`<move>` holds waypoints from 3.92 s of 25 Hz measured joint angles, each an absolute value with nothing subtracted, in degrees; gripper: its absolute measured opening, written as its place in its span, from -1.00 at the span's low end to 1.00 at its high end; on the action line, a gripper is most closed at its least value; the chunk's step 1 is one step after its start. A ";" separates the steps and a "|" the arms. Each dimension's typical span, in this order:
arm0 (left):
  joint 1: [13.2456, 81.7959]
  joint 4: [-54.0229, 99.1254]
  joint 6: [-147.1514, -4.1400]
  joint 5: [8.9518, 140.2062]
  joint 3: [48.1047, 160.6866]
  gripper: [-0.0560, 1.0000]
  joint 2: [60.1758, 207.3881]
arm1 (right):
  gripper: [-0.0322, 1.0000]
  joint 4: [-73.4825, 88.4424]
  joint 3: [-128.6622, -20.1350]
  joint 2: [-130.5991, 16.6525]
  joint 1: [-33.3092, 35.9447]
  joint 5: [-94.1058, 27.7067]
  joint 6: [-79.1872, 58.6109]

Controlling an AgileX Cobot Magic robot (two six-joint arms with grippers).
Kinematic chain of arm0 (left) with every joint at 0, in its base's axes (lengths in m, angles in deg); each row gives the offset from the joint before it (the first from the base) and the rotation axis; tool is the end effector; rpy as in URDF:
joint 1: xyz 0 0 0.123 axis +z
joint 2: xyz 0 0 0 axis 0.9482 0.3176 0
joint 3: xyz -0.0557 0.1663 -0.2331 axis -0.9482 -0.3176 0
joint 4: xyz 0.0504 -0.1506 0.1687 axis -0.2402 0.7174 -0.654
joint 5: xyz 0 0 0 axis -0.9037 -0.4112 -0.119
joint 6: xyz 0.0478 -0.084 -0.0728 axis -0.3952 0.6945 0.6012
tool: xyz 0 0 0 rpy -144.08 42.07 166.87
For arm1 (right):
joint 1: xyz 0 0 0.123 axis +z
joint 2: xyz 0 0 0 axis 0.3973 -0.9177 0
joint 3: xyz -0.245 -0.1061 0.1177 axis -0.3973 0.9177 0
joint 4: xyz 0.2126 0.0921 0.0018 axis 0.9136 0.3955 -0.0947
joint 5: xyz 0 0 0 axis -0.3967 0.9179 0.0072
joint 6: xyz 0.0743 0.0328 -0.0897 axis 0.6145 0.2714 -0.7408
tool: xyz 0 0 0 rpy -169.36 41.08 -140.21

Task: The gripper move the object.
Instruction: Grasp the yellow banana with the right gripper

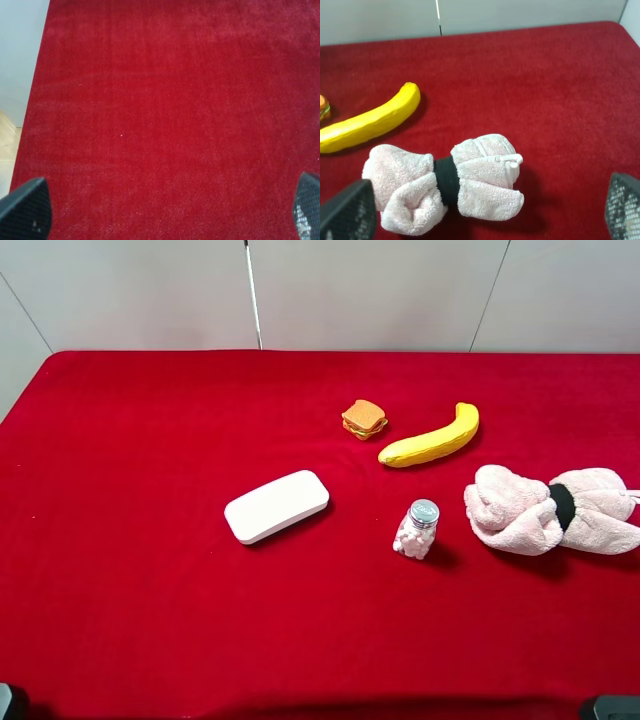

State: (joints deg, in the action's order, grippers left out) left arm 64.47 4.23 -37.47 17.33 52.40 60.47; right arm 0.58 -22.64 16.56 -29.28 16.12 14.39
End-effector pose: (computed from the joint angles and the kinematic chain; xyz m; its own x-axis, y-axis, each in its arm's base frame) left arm -0.0010 0.0091 0.2482 -0.4717 0.0267 -0.8813 0.0428 0.9991 0.0074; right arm -0.0010 0.0019 0.2569 -0.4120 0.0832 -0.9074 0.1056 0.9935 0.0431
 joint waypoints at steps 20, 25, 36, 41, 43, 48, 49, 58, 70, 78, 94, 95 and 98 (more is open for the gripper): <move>64.47 4.23 -37.47 17.33 52.40 0.92 60.47 | 0.41 0.58 -22.64 16.56 -29.28 16.12 14.39; 64.47 4.23 -37.47 17.33 52.40 0.92 60.47 | 0.41 0.63 -22.64 16.56 -29.28 16.06 14.39; 64.47 4.23 -37.47 17.33 52.40 0.92 60.47 | 0.41 0.63 -22.64 16.56 -29.28 16.06 14.39; 64.47 4.23 -37.47 17.33 52.40 0.92 60.47 | 0.41 0.84 -22.64 16.56 -29.28 16.06 13.99; 64.47 4.23 -37.47 17.33 52.40 0.92 60.47 | 0.41 1.33 -22.64 16.56 -29.28 16.06 13.60; 64.47 4.23 -37.47 17.33 52.40 0.92 60.47 | 0.41 2.43 -22.64 16.56 -29.28 16.06 13.04; 64.47 4.23 -37.47 17.33 52.40 0.92 60.47 | 0.41 2.80 -22.64 16.56 -29.28 16.06 13.04; 64.47 4.23 -37.47 17.33 52.40 0.92 60.47 | 0.41 6.80 -24.48 7.24 -29.28 10.90 12.57; 64.47 4.23 -37.47 17.33 52.40 0.92 60.47 | 0.41 10.01 -30.31 -15.48 -24.83 1.37 4.63; 64.47 4.23 -37.47 17.33 52.40 0.92 60.47 | 0.41 5.14 -37.91 -29.66 -12.22 -2.60 4.49; 64.47 4.23 -37.47 17.33 52.40 0.91 60.47 | 0.41 0.59 -50.19 -53.07 2.60 -3.23 -4.29; 64.47 4.23 -37.47 17.33 52.40 0.91 60.47 | 0.41 -0.41 -50.72 -54.22 3.26 -3.30 -5.47; 64.47 4.23 -37.47 17.33 52.40 0.91 60.47 | 0.41 -1.54 -52.60 -57.37 4.88 -3.44 -8.91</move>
